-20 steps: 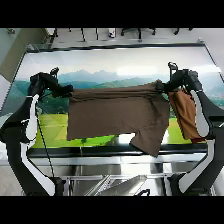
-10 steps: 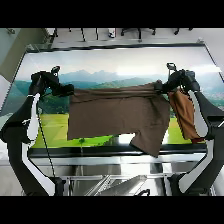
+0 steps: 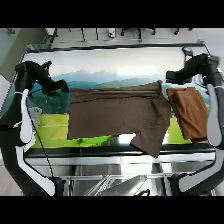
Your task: Fold the shirts.
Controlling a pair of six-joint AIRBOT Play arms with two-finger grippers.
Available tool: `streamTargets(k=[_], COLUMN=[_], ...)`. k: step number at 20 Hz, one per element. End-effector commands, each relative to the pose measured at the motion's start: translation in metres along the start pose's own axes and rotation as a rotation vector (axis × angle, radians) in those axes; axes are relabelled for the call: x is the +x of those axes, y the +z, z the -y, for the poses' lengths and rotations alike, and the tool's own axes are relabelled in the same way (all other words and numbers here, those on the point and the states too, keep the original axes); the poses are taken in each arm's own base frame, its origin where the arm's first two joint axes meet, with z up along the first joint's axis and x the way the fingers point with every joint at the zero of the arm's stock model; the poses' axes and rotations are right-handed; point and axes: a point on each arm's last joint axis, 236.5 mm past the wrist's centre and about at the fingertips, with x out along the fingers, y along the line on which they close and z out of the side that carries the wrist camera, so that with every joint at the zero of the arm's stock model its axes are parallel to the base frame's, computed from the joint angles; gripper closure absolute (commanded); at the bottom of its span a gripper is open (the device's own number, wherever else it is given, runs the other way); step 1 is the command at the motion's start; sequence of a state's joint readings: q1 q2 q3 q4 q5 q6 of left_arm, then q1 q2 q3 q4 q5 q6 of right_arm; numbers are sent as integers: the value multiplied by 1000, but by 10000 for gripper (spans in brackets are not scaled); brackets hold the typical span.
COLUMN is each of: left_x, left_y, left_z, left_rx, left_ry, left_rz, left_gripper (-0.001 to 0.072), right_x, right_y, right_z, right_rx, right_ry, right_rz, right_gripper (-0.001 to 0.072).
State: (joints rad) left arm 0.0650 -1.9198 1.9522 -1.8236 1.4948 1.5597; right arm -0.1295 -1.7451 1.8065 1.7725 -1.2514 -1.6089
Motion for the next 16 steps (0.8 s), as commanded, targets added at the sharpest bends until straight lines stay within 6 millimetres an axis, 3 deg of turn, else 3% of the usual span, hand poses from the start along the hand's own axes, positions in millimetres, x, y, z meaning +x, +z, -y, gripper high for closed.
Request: streamTargets(k=[1, 3, 5, 8, 12, 13, 15, 16], left_x=[-1, 17, 36, 57, 72, 75, 75, 73], left_y=[-74, -120, -162, -199, -215, -214, -208, -202], left_z=[-16, -19, -10, -7, 2, 1, 4, 10], left_rx=[-76, -77, -78, -97, -111, -116, -119, -121], left_ry=[-5, -11, -77, -122, -179, -176, -186, -212], left_rz=[-182, -247, -290, -321, -333, -320, -297, -282], left_gripper=[36, 36, 36, 37, 40, 105, 126, 235], right_x=[-52, -58, -59, -60, -49, -44, -32, -25], right_y=[-41, -87, -129, -179, -234, -246, -267, -273], right_z=[18, 31, 44, 49, 60, 57, 42, 36], right_rx=[17, 65, 174, 367, 477, 481, 488, 489], right_ry=[-9, -1, 37, 198, 237, 247, 296, 315], right_rz=[-93, -171, -195, -203, -266, -293, -340, -341], right_gripper=[306, 306, 307, 307, 307, 307, 306, 305])
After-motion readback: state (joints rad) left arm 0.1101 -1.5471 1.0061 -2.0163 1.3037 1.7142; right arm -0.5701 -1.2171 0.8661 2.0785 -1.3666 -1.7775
